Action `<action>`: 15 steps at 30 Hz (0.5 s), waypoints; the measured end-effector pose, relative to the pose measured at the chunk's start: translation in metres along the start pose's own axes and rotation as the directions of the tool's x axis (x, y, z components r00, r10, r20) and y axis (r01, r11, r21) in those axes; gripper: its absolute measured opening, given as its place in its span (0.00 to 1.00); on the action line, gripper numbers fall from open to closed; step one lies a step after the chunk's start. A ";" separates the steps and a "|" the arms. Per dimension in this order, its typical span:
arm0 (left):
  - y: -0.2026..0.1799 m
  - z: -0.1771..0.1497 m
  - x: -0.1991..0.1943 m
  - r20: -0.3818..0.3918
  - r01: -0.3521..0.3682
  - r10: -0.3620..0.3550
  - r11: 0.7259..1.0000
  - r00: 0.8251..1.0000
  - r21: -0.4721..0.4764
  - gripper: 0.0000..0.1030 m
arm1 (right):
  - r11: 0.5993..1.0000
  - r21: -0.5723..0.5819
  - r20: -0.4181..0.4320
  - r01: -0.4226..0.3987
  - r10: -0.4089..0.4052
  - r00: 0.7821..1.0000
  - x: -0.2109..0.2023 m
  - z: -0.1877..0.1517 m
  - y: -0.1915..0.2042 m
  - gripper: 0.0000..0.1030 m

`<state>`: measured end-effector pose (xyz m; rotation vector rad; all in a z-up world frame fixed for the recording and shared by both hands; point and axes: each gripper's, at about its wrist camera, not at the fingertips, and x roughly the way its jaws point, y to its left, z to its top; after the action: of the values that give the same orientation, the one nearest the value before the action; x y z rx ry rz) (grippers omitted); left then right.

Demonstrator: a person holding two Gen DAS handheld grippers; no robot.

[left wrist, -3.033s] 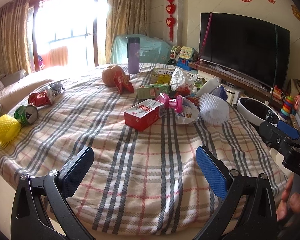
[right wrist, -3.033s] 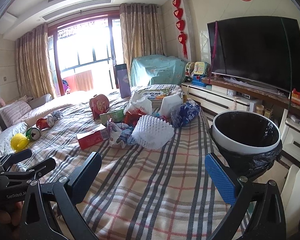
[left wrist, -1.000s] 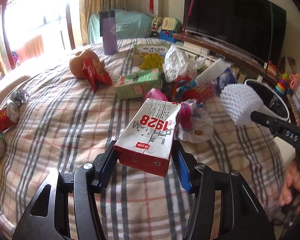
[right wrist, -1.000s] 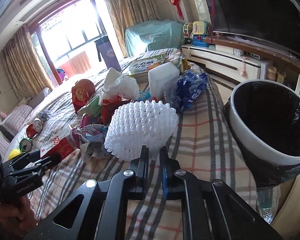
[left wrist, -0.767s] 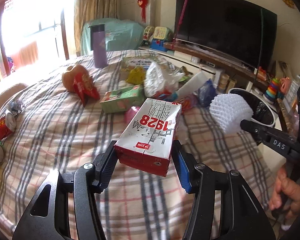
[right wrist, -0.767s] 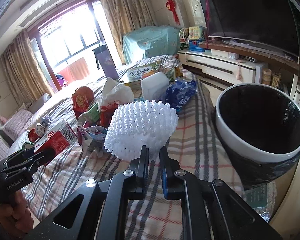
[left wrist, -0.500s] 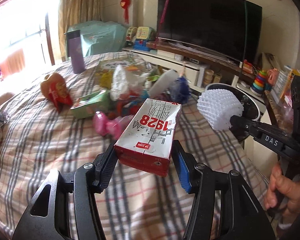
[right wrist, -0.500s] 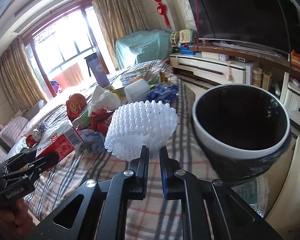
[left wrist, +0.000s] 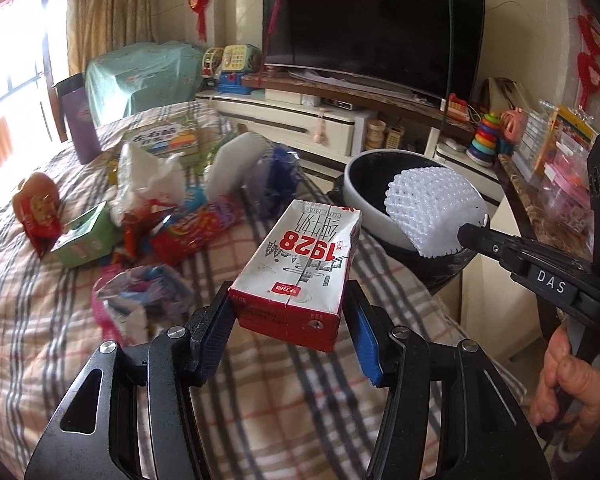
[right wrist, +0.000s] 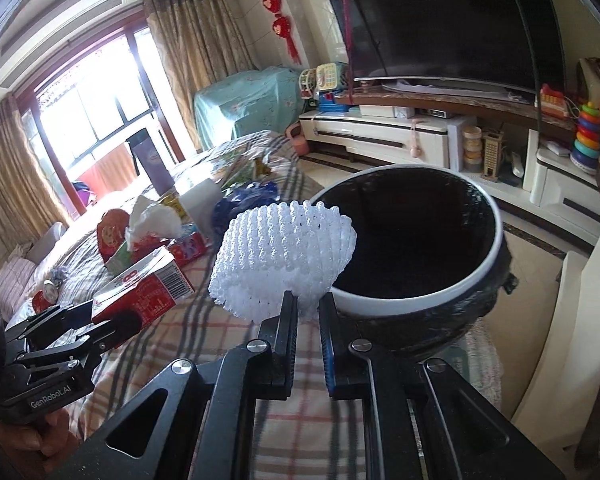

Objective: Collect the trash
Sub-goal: 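Carry the carton and foam net with both tools over the black bin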

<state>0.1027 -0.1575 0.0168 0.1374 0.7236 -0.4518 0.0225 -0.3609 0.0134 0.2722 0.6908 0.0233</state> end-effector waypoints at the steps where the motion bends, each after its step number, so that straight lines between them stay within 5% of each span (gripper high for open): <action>1: -0.003 0.002 0.003 -0.002 0.006 -0.006 1.000 1.000 0.004 0.52 | 1.000 0.006 0.002 0.007 -0.007 1.000 -0.001 0.002 -0.005 0.10; 15: -0.037 0.039 0.045 -0.032 0.077 -0.075 0.996 0.997 0.052 0.52 | 0.996 0.011 -0.044 0.092 -0.092 0.995 0.011 0.027 -0.046 0.10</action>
<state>0.1392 -0.2173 0.0167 0.1673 0.7486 -0.5426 0.0449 -0.4102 0.0149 0.2522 0.7459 -0.0635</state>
